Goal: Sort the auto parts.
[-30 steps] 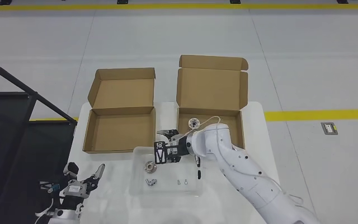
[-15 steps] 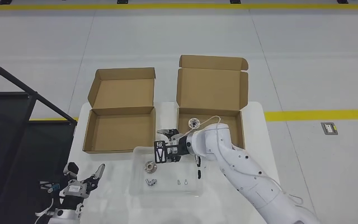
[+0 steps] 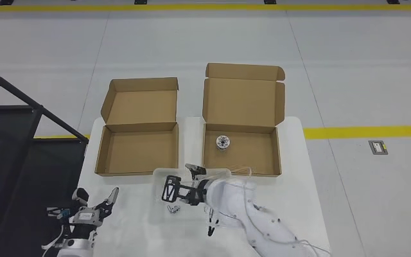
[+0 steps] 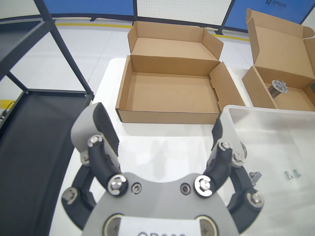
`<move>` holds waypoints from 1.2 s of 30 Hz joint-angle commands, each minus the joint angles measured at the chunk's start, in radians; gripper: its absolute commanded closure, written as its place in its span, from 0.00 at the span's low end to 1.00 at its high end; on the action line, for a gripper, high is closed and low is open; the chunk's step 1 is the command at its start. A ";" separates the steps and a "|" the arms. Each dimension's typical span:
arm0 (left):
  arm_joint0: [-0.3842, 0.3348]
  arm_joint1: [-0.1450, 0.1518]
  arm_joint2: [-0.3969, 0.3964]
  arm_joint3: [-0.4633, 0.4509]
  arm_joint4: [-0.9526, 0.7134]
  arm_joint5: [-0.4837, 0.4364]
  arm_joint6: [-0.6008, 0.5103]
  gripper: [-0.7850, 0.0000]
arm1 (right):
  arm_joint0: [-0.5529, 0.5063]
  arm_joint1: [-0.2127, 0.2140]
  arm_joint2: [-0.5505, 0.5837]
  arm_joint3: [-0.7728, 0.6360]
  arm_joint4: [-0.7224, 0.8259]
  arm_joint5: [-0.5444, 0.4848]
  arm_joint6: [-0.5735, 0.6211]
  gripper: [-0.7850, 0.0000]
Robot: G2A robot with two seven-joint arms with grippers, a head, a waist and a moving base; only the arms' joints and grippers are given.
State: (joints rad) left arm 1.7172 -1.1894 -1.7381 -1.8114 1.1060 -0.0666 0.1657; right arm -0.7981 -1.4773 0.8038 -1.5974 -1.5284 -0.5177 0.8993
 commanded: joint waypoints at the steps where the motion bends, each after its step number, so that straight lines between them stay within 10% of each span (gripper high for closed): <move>1: -0.005 -0.001 0.004 0.006 0.004 0.004 -0.007 0.00 | -0.017 -0.005 0.005 -0.014 0.032 0.080 0.092 0.00; 19: -0.007 -0.001 0.004 0.009 0.034 -0.011 -0.021 0.00 | -0.052 -0.013 0.003 -0.015 0.087 0.151 0.129 0.00; 36: 0.065 -0.012 -0.021 -0.022 -0.105 -0.151 0.115 0.00 | 0.032 -0.124 -0.092 0.197 0.176 0.731 0.410 0.00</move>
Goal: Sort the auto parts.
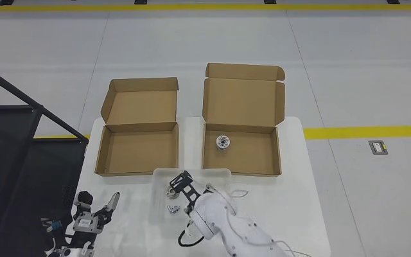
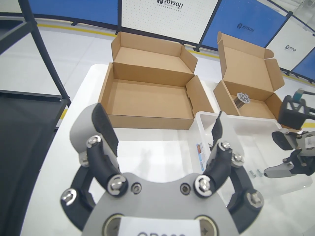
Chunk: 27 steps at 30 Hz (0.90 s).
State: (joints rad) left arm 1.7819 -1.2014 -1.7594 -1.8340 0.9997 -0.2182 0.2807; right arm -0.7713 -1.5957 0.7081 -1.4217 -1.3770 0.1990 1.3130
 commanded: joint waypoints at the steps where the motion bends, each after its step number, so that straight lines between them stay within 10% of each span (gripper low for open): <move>1: 0.000 -0.001 0.001 0.000 0.004 0.002 0.001 0.00 | 0.012 -0.011 0.014 0.043 0.046 0.039 -0.009 0.02; 20: 0.000 -0.002 0.002 0.002 0.006 0.005 -0.001 0.00 | 0.008 -0.029 0.077 0.146 0.135 0.123 -0.061 0.01; 27: 0.000 -0.002 0.002 0.002 0.006 0.005 -0.001 0.00 | 0.022 -0.044 0.084 0.194 0.152 0.170 -0.054 0.49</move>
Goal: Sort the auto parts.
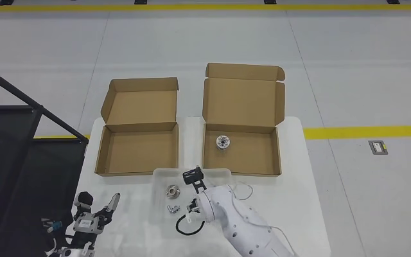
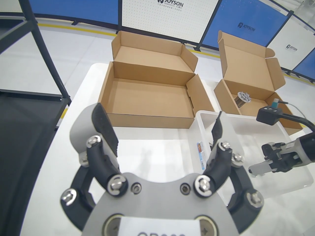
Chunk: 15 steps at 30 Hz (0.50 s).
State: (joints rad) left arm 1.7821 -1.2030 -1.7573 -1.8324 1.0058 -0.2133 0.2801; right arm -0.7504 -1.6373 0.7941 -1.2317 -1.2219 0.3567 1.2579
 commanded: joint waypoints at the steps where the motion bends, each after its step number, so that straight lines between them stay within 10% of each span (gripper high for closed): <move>1: 0.000 0.000 0.000 0.000 0.000 0.000 0.000 0.00 | 0.003 -0.005 -0.008 0.007 -0.002 0.007 0.002 0.51; 15: 0.000 0.000 0.000 0.000 0.000 0.000 0.000 0.00 | 0.044 -0.034 -0.017 0.105 -0.001 0.027 0.051 0.55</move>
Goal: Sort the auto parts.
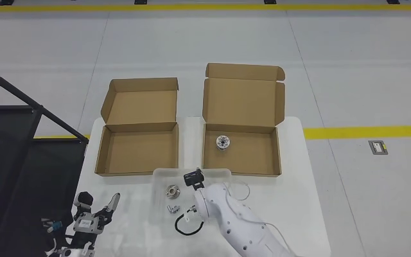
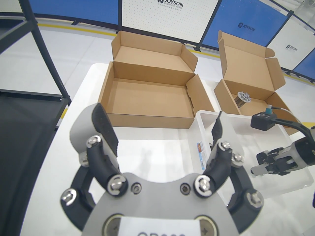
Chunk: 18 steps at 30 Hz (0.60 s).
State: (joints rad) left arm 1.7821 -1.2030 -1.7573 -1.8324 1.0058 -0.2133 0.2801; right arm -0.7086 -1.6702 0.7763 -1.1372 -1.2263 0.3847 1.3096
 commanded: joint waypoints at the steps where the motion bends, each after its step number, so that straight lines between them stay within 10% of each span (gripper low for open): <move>1: 0.000 0.000 0.000 0.000 0.000 0.000 0.000 0.00 | 0.006 -0.003 0.001 0.022 0.004 -0.001 0.002 0.56; 18: 0.000 0.000 0.000 0.000 0.000 0.000 0.000 0.00 | 0.016 -0.025 0.016 0.101 0.032 -0.028 -0.028 0.68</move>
State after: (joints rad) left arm 1.7821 -1.2030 -1.7573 -1.8324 1.0058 -0.2133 0.2801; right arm -0.6924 -1.6944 0.7925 -1.0366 -1.1947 0.3575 1.2817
